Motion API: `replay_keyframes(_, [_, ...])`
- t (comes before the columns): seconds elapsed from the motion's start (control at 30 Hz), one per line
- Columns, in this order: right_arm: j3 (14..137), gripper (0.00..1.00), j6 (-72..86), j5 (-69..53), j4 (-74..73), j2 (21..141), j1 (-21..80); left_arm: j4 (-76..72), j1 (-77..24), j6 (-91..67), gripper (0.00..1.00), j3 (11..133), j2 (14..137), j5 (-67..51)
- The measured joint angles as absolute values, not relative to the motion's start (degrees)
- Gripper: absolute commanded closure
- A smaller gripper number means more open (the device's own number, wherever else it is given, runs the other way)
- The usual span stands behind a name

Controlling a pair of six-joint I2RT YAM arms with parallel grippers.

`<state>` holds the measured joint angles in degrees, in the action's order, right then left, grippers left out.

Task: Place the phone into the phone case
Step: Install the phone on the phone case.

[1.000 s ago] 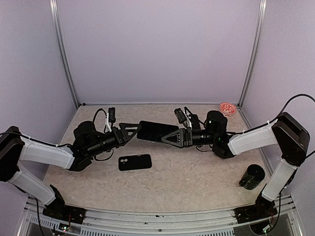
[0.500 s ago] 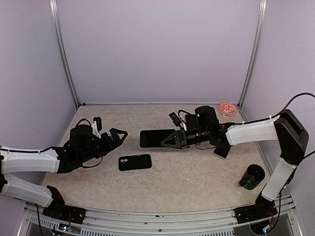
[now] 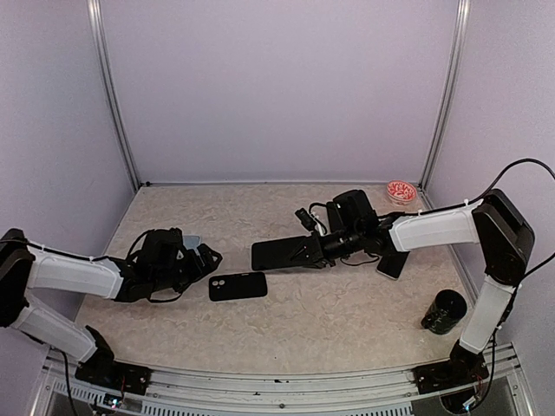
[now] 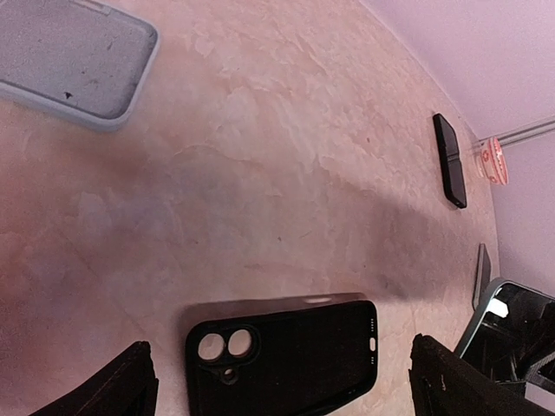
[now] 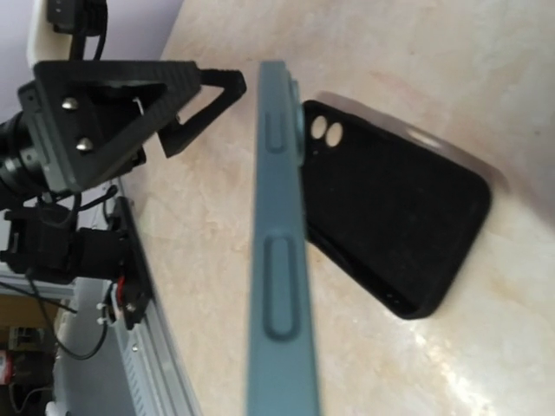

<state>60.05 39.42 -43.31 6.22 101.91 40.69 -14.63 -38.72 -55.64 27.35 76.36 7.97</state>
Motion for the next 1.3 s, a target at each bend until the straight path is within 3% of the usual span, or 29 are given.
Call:
replay_keyframes(0.5, [60.05, 1.00, 39.05, -42.50, 0.89, 101.89, 38.83, -16.40, -38.83, -57.93, 0.01, 29.87, 86.59, 3.44])
replay_keyframes(1.3, [53.78, 1.00, 38.02, -46.44, -0.84, 99.53, 33.67, -21.89, -44.36, -58.15, 0.01, 44.56, 102.52, -1.61])
